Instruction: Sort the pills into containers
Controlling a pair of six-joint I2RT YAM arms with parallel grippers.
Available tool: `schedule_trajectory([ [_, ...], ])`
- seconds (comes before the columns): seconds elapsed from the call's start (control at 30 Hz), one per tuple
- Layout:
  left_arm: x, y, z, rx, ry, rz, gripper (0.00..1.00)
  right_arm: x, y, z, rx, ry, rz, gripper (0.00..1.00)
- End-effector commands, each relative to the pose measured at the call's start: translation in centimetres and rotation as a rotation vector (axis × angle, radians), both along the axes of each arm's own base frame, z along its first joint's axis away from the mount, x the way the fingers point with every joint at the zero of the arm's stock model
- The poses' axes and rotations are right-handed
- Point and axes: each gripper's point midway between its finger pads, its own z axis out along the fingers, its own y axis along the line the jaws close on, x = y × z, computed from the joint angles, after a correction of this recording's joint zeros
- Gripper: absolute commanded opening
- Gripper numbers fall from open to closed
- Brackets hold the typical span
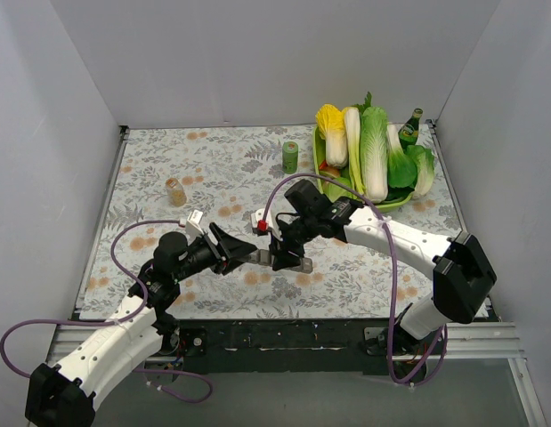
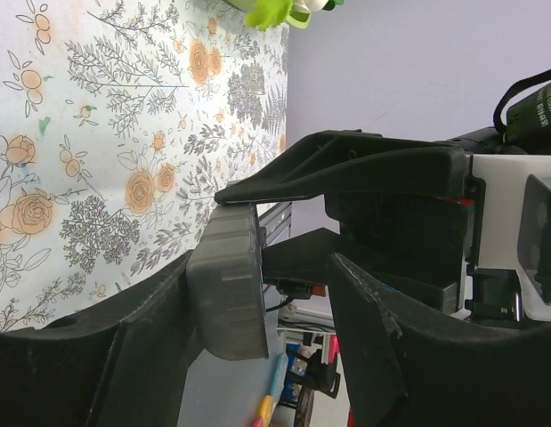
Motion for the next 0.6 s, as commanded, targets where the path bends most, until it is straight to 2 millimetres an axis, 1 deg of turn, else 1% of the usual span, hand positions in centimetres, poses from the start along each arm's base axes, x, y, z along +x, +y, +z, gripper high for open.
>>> schedule_trajectory([
  [0.0,-0.31,-0.26,0.44,-0.033,-0.016,-0.025,0.56,-0.23,0.97,1.55,0.045,-0.012,0.037,0.21],
  [0.3,-0.41,-0.24,-0.16,-0.037,0.003,-0.023,0.50,-0.84,1.42,1.40,0.038,-0.008,0.065,0.20],
  [0.43,-0.48,-0.28,-0.18,-0.037,0.005,-0.027,0.43,-0.91,1.48,1.28,0.036,-0.008,0.068,0.20],
  [0.47,-0.49,-0.29,-0.22,-0.036,0.006,-0.029,0.36,-0.97,1.50,1.28,0.036,-0.008,0.069,0.20],
  [0.53,-0.51,-0.31,-0.26,-0.034,0.006,-0.031,0.28,-0.91,1.48,1.32,0.035,-0.008,0.068,0.20],
  [0.57,-0.53,-0.29,-0.29,-0.034,0.006,-0.031,0.18,-0.91,1.49,1.26,0.034,-0.007,0.068,0.21],
])
